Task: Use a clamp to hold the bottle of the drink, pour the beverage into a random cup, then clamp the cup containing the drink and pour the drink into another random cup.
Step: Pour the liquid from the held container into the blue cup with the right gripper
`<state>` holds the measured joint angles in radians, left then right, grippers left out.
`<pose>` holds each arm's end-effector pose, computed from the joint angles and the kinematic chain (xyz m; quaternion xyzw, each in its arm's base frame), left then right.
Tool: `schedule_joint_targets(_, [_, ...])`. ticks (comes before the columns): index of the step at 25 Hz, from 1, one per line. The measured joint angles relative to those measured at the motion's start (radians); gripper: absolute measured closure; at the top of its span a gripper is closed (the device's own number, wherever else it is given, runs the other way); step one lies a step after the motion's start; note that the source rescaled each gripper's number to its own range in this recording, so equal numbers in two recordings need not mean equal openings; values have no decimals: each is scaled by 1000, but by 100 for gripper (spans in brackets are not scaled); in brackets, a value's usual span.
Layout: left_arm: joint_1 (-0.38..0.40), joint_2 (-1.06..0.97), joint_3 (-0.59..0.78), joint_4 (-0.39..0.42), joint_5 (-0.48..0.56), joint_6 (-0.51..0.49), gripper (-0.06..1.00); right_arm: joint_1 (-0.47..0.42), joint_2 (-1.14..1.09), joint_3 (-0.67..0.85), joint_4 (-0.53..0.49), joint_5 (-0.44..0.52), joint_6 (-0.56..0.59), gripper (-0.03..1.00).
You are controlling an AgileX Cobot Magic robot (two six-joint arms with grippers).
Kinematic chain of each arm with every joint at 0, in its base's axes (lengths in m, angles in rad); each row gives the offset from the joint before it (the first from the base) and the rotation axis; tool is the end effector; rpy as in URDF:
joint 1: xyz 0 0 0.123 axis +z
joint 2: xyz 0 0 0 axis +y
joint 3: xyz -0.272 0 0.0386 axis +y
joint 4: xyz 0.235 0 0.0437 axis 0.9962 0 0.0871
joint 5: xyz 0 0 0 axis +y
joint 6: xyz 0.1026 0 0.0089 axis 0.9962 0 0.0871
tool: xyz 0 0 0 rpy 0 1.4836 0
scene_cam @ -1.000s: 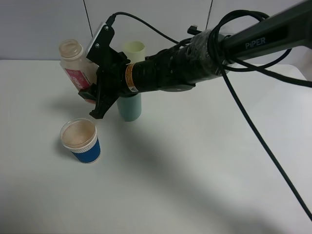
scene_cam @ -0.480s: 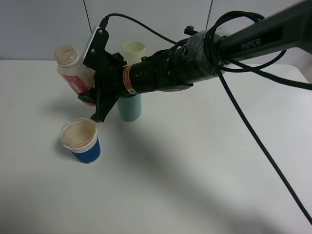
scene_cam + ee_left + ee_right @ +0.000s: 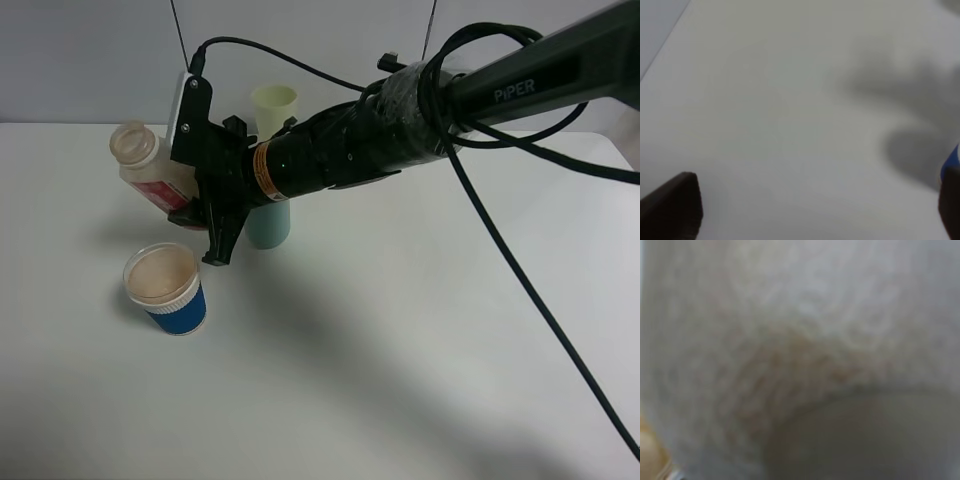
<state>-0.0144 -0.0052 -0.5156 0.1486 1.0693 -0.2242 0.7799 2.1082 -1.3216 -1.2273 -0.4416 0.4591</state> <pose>0.0017 0.0134 0.2699 -0.0927 0.8426 0.0111 0.5304 0.2909 0.3459 0.1528 -0.6588 0.5494 0.1897 0.4776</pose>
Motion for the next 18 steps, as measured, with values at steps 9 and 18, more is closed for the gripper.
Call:
schedule_joint_targets(9, [0,0,0,0,0,0,6,0,0,0,-137,-1,77,95])
schedule_joint_targets(18, [0,0,0,0,0,0,6,0,0,0,-234,1,78,95])
